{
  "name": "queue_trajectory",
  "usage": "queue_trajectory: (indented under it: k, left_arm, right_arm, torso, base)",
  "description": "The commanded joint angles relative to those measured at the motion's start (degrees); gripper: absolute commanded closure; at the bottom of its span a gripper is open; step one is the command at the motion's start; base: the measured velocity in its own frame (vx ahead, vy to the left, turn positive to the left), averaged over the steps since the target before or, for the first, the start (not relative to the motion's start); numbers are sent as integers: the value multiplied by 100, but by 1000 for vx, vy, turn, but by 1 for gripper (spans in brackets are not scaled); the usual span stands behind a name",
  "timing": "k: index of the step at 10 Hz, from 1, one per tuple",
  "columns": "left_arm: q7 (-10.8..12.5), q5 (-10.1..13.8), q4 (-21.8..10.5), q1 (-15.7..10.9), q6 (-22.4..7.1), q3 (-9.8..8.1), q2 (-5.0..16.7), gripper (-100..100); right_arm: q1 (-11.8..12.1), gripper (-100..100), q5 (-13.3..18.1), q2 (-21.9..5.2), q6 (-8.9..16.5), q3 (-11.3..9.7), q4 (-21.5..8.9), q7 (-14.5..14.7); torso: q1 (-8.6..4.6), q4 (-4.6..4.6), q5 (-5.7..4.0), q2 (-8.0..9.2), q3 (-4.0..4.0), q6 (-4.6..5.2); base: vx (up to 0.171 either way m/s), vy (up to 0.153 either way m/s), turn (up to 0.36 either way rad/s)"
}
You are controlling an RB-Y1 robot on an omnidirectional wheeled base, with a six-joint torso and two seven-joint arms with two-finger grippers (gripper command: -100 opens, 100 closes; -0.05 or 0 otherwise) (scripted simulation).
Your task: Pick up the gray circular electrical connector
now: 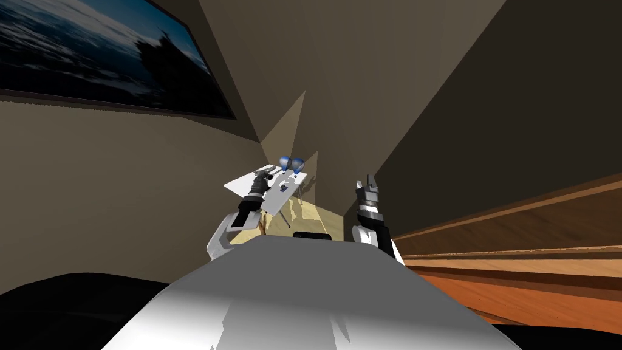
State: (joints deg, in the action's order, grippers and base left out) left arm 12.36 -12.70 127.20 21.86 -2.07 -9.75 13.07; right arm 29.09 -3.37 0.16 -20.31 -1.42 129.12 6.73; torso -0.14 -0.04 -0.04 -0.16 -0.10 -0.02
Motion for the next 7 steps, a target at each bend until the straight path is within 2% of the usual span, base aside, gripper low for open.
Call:
queue_trajectory:
  k: [1, 4, 7]
  left_arm:
    - [63, 99, -4, -80, -286, -44, -6, -100]
    - [125, 205, -7, -132, -754, -84, -10, -100]
    - [255, 455, -13, -228, -1239, -150, -4, -100]
  right_arm:
    - [0, 0, 0, 0, 0, 0, 0, 0]
    - [0, 0, 0, 0, 0, 0, 0, 0]
    - [0, 0, 0, 0, 0, 0, 0, 0]
  torso:
    - [0, 0, 0, 0, 0, 0]
    - [-4, 0, -1, -2, -1, 0]
    - [-1, -1, 0, -3, -2, 0]
  base:
    - [59, -57, -28]
    - [50, -46, -15]
    - [65, -45, -8]
